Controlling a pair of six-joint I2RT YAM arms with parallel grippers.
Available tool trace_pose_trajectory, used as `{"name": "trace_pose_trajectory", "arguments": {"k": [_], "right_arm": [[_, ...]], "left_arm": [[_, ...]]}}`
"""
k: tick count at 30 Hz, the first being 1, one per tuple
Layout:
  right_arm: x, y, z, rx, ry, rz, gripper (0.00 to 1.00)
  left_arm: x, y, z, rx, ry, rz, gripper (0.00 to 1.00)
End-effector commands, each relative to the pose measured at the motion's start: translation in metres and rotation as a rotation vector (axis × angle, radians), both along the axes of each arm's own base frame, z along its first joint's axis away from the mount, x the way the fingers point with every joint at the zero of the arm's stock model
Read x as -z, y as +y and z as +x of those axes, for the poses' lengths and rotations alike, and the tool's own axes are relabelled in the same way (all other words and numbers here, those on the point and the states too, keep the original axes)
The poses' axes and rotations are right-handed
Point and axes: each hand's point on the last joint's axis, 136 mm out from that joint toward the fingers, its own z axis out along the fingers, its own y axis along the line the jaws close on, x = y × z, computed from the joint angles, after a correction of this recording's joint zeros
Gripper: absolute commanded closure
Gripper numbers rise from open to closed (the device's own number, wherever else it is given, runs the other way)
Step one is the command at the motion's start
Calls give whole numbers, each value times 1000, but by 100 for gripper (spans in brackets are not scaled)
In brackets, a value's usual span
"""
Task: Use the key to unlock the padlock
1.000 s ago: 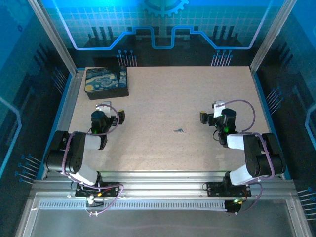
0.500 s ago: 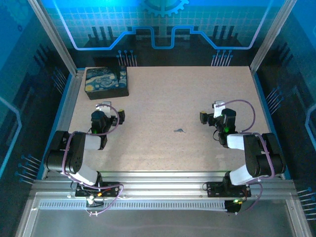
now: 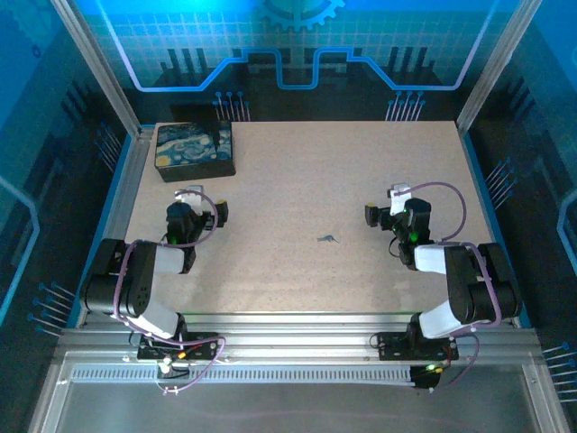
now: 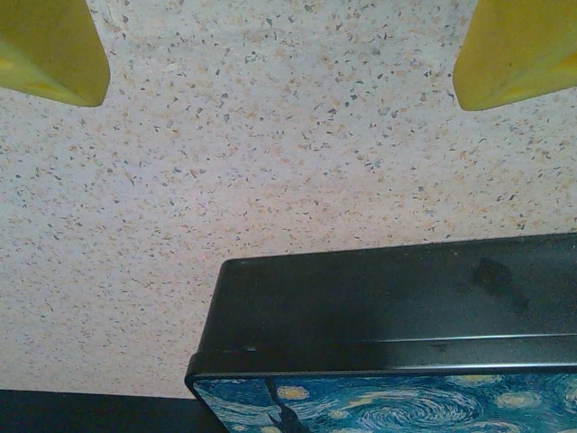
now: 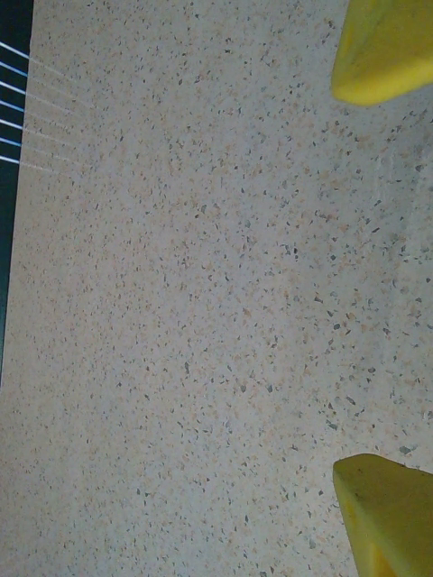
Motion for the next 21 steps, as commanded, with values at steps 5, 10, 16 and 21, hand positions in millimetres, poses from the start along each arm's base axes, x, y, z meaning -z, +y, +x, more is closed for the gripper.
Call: {"name": "trace_pose_trajectory", "arguments": {"k": [5,10,16,21], "right_arm": [[-9,0,7,4,-32,-16,0],[-14,7,9,-38,3,-13,0],[-40,0,10,25,70,-14,0],[-57,17,6,-13,125,26,2]], "left_arm": [[-9,2,6,8,-33,-4,1],[-14,9,7,5,-14,-53,1],[-38,41,11,-226,153,-95,1],[-48,59,16,-431,260,-223,1]]}}
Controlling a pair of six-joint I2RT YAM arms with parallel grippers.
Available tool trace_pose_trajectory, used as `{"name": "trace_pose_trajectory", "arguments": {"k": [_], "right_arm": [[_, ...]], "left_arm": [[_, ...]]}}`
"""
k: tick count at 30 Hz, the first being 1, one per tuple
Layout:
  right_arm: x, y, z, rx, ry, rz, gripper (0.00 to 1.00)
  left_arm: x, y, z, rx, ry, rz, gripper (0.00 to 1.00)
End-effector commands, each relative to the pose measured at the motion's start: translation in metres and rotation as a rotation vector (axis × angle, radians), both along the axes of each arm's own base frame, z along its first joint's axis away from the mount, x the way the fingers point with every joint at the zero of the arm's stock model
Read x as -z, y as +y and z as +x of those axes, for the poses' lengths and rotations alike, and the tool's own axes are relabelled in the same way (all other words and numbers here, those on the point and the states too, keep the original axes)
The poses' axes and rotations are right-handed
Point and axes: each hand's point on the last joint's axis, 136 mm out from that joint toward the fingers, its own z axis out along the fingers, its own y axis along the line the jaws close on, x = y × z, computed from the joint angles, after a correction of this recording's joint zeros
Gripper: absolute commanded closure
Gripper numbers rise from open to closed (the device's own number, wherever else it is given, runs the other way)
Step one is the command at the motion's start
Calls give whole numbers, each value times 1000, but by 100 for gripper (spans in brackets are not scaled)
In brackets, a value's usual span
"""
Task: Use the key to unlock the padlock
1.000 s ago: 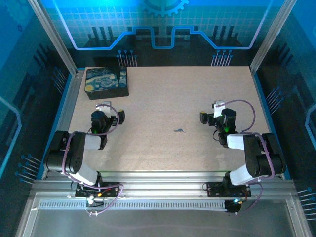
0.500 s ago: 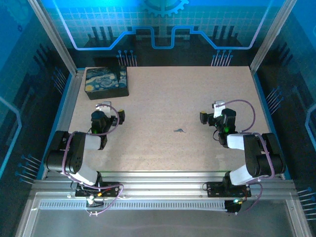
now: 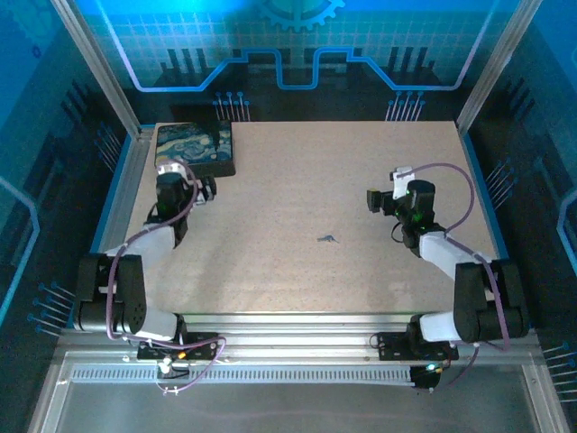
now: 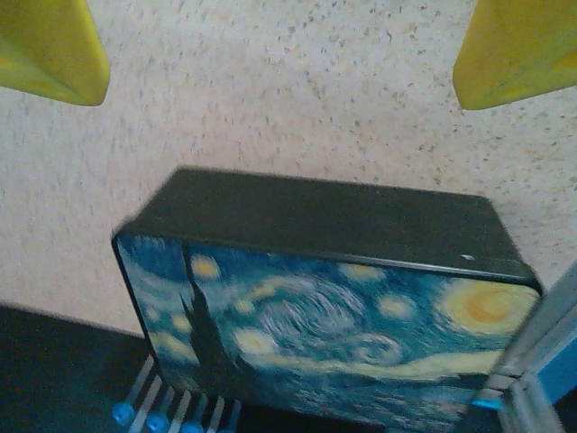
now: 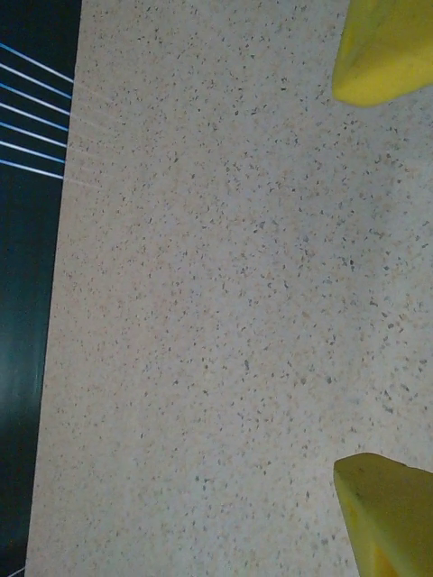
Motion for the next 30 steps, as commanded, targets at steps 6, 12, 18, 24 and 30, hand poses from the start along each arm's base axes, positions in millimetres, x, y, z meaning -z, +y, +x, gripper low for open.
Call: {"name": "trace_pose_trajectory", "arguments": {"k": [6,12,18,24,30], "right_arm": [[-15,58,-10,-122,139,21,6],[-25,118,-20,-254,133,4,6],[-21,158,-31,-354,134,-30,7],[-16,188,-36,-424,151,-36,7],[-5,214,-42,-493,206,-72,9]], "left_arm": [[27,29,-2,-367,305,-243,1],[36,26,47,-441,297,-391,1],[54,21,96,-423,269,-479,2],[62,19,113,-393,361,-507,3],[110,12,93,-382,563,-581,10]]}}
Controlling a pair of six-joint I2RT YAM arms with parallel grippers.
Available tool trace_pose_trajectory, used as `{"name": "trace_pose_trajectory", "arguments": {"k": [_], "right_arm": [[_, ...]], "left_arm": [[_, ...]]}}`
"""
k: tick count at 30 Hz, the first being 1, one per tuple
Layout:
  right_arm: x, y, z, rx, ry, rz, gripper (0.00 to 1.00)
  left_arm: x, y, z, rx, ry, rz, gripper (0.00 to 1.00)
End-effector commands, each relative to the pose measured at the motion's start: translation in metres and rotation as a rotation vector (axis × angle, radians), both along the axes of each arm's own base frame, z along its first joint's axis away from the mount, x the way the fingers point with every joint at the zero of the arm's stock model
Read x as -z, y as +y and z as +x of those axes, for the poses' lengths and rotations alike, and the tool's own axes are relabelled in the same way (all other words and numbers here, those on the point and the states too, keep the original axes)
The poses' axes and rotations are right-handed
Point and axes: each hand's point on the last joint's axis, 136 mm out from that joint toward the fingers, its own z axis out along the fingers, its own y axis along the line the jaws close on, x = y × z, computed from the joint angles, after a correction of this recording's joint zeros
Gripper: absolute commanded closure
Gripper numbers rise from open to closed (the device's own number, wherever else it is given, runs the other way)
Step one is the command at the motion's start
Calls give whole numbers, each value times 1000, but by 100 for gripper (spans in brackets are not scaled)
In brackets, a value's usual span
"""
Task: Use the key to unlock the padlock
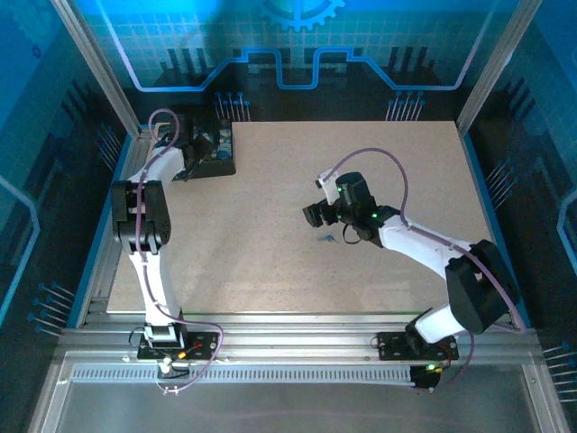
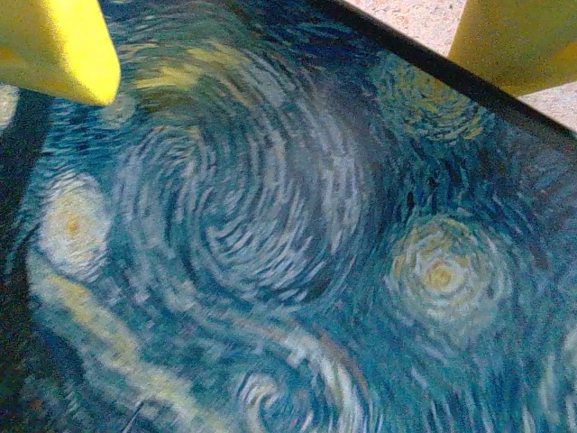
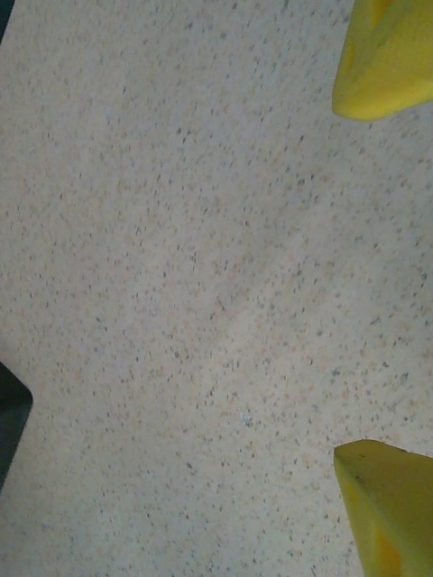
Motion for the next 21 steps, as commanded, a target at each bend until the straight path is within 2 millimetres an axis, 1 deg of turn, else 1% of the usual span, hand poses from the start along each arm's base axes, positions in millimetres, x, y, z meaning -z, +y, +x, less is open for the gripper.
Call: {"name": "trace_pose_trajectory", "arguments": {"k": [1,2,5,7,10,13,15,17,19,21], "right_arm": [[-2,19,-4,-57,22,-44,10],[-4,21,-5,-67,22,-50,10],[-11,26,-8,-82,13,-42,10],[-17,28,-9,-83,3,-21,10],[-21,30,-9,-82,5,-1,10],[-19,35,-5,-80,24,13,10],[-19,40,-1,-76,40,30,11],[-19,48,1,-85,61,50,11],[-20,54,2,-91,73,66,11],[-21,58,3,-91,79,84,11]], "left_arm": [[46,-9,-34,35,176,-119,12],[51,-9,-40,43,192,-121,15],[57,-15,-58,84,203,-119,20],[58,-19,-73,117,207,-112,24],[57,-25,-97,175,213,-106,27],[60,-43,-125,265,230,-121,28],[62,-49,-143,298,259,-117,28],[55,-49,-155,301,252,-109,26],[38,-47,-157,310,216,-86,26],[13,-41,-154,304,185,-49,26]]}}
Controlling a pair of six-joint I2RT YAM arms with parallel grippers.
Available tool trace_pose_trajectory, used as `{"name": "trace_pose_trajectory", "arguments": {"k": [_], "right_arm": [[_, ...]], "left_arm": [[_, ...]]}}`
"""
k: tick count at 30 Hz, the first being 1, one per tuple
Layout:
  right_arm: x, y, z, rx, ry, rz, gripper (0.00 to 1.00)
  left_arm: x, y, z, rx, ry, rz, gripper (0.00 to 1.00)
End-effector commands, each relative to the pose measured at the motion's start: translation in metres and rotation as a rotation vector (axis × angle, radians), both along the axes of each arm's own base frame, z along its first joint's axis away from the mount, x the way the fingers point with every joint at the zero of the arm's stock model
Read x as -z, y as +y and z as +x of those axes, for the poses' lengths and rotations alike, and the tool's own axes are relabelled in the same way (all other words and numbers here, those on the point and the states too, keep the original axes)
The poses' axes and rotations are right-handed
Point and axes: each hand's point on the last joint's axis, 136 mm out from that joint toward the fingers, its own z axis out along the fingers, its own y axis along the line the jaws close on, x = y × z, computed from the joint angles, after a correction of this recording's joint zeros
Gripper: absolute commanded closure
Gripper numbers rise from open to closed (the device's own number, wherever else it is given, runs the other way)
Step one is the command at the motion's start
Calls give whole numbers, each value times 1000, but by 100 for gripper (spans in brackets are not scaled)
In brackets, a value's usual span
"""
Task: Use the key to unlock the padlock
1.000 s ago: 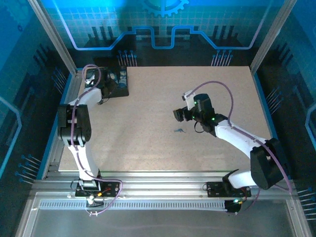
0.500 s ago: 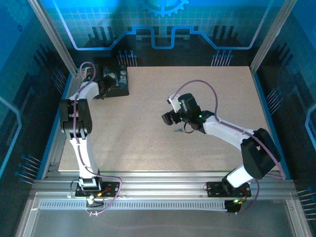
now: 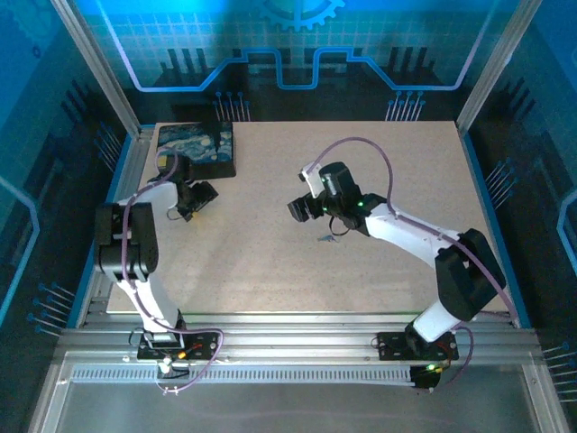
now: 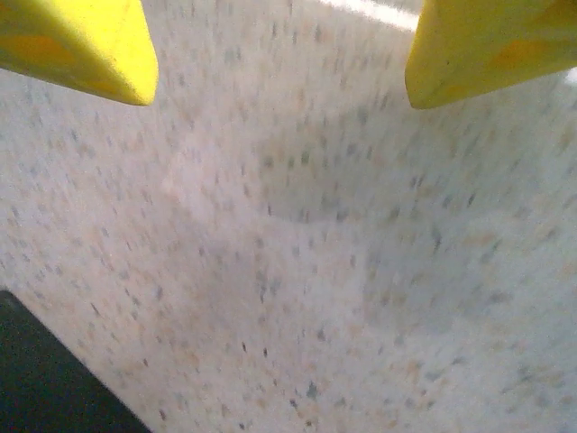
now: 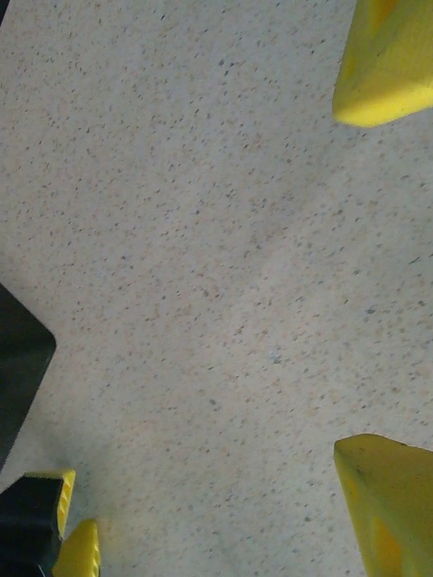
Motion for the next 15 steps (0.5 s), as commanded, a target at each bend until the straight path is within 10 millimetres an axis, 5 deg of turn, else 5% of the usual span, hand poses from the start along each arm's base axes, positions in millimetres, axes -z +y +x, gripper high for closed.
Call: {"name": "trace_pose_trajectory", "arguments": {"k": [1,6,15], "right_arm": [[-4,16,-2,-13,39,51,11],[-5,27,-2,-21,55,70,12],[2,39,-16,-66,84,65,12]], "left_arm": [[-38,2,-16,36,-16,38,25],[-81,46,10,-80,-109,138,17],[-94,136,74,-162,-227,229,17]]}}
